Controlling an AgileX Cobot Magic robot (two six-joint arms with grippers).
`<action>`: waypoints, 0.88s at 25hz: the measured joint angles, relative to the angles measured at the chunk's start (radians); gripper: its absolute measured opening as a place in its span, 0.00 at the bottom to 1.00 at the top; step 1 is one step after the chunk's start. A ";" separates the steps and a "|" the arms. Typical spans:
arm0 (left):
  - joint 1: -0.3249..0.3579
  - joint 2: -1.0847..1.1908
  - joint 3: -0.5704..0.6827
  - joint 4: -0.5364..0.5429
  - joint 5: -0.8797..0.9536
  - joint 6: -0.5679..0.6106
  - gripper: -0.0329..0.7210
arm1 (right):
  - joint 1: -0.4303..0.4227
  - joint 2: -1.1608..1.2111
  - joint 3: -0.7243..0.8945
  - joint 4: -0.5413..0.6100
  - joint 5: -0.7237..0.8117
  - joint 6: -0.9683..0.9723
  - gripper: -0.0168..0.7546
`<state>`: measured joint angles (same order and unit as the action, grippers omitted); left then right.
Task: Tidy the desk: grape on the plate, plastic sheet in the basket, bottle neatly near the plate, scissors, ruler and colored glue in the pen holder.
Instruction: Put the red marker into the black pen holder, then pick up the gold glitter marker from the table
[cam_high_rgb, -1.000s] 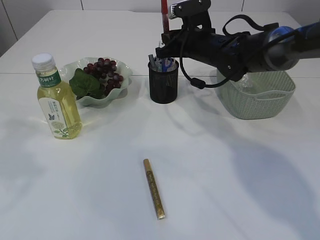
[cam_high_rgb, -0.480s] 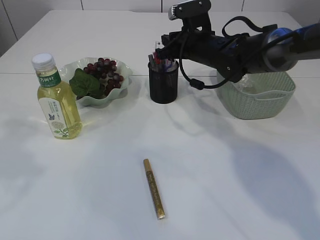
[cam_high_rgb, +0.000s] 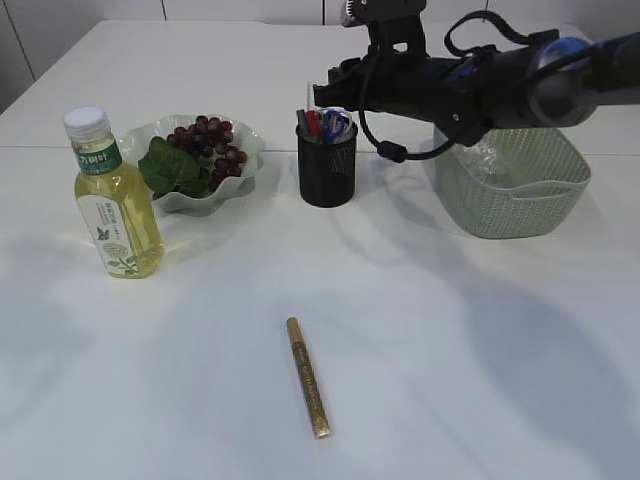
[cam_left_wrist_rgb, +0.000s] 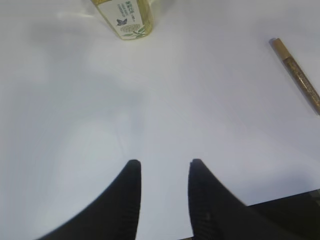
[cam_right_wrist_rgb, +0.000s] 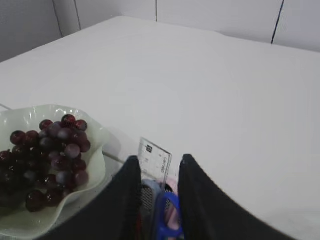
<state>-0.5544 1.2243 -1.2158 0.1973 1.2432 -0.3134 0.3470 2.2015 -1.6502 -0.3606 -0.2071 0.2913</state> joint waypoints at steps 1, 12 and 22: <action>0.000 0.000 0.000 0.000 0.000 0.000 0.36 | 0.002 -0.013 -0.002 0.000 0.035 0.007 0.32; 0.000 0.000 0.000 0.000 0.000 0.000 0.36 | 0.129 -0.258 -0.009 0.035 0.859 0.052 0.32; 0.000 0.000 0.000 -0.045 0.000 0.000 0.36 | 0.192 -0.281 -0.047 0.436 1.426 -0.157 0.32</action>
<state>-0.5541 1.2243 -1.2158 0.1523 1.2432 -0.3134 0.5388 1.9208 -1.6972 0.0753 1.2190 0.1343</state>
